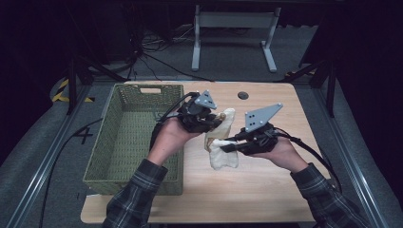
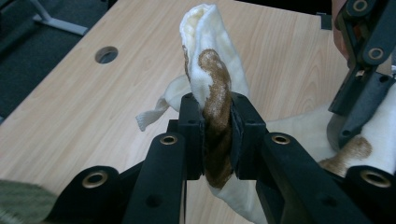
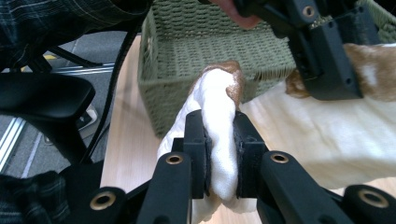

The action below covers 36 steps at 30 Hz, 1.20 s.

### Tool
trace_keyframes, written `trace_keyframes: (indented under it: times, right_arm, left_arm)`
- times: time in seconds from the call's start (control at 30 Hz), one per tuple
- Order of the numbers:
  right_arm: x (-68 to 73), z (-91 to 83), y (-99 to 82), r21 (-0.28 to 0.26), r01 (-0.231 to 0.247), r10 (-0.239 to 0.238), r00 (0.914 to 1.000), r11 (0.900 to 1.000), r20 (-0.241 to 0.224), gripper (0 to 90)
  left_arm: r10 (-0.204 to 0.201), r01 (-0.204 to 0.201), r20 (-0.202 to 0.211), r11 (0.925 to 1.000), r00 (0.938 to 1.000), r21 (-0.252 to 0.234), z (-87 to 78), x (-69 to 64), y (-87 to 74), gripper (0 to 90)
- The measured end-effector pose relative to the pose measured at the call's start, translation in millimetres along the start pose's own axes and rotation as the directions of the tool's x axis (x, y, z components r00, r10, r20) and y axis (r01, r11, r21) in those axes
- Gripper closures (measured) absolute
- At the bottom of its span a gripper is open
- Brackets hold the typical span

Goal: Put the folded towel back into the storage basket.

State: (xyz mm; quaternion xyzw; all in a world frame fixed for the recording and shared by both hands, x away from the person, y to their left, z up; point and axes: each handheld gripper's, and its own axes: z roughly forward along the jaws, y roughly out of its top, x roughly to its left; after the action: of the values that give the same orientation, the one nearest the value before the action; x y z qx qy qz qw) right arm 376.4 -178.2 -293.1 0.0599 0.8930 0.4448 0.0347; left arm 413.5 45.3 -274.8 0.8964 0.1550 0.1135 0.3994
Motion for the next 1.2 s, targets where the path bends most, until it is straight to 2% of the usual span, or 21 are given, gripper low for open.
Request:
trace_keyframes:
  times: [0.07, 0.27, 0.37, 0.47, 0.57, 0.7, 0.73, 0.8, 0.83, 0.93, 1.07, 1.1, 1.2]
  right_arm:
    - [-0.2, 6.4, 10.2, 0.0, 0.007, -0.007, 1.0, 1.0, 0.004, 79.1]
    - [1.1, 31.0, 37.8, 0.006, 0.026, -0.026, 0.9996, 0.9996, 0.012, 79.0]
    - [0.4, 45.6, 51.7, 0.0, 0.031, -0.031, 0.9995, 0.9995, 0.004, 79.0]
    - [0.3, 62.4, 62.7, -0.008, 0.034, -0.034, 0.9994, 0.9994, 0.0, 79.0]
    - [0.0, 81.4, 72.9, -0.019, 0.035, -0.035, 0.9993, 0.9992, -0.013, 79.0]
    - [1.4, 105.7, 82.2, -0.033, 0.032, -0.033, 0.9982, 0.9989, -0.049, 79.0]
    - [1.4, 105.7, 82.2, -0.033, 0.032, -0.033, 0.9982, 0.9989, -0.049, 79.0]
    - [3.1, 122.2, 82.8, -0.035, 0.028, -0.03, 0.9969, 0.999, -0.072, 78.9]
    - [3.1, 122.2, 82.8, -0.035, 0.028, -0.03, 0.9969, 0.999, -0.072, 78.9]
    - [3.7, 136.5, 78.8, -0.03, 0.015, -0.018, 0.9959, 0.9994, -0.088, 78.8]
    - [3.9, 154.0, 67.8, -0.011, -0.001, -0.001, 0.9938, 0.9999, -0.111, 78.7]
    - [3.9, 154.0, 67.8, -0.011, -0.001, -0.001, 0.9938, 0.9999, -0.111, 78.7]
    - [5.6, 165.4, 54.7, 0.008, -0.014, 0.015, 0.9925, 0.9999, -0.121, 78.3]
  left_arm:
    - [0.0, 0.0, 0.002, 0.9999, 1.0, -0.012, -8.4, 3.5, -4.9, 77.6]
    - [-0.014, 0.012, -0.027, 0.9989, 0.9996, -0.045, -36.6, 18.8, -24.8, 77.6]
    - [-0.033, 0.03, -0.048, 0.9976, 0.9983, -0.063, -50.8, 24.7, -36.5, 77.6]
    - [-0.045, 0.041, -0.061, 0.9968, 0.9971, -0.069, -57.3, 27.9, -42.9, 77.6]
    - [-0.06, 0.054, -0.092, 0.9963, 0.9939, -0.068, -70.6, 33.8, -58.8, 77.6]
    - [-0.079, 0.072, -0.104, 0.9951, 0.9915, -0.068, -77.5, 37.7, -73.9, 77.6]
    - [-0.079, 0.072, -0.104, 0.9951, 0.9915, -0.068, -77.5, 37.7, -73.9, 77.6]
    - [-0.09, 0.083, -0.114, 0.9944, 0.9894, -0.066, -78.7, 38.7, -83.1, 77.6]
    - [-0.096, 0.089, -0.111, 0.9939, 0.9892, -0.066, -78.9, 39.3, -87.5, 77.6]
    - [-0.116, 0.11, -0.107, 0.992, 0.9874, -0.062, -77.5, 40.9, -99.8, 77.6]
    - [-0.141, 0.136, -0.097, 0.9889, 0.9853, -0.06, -72.2, 40.5, -115.3, 77.6]
    - [-0.141, 0.136, -0.097, 0.9889, 0.9853, -0.06, -72.2, 40.5, -115.3, 77.6]
    - [-0.15, 0.146, -0.084, 0.9883, 0.9852, -0.043, -64.8, 39.9, -124.8, 77.6]
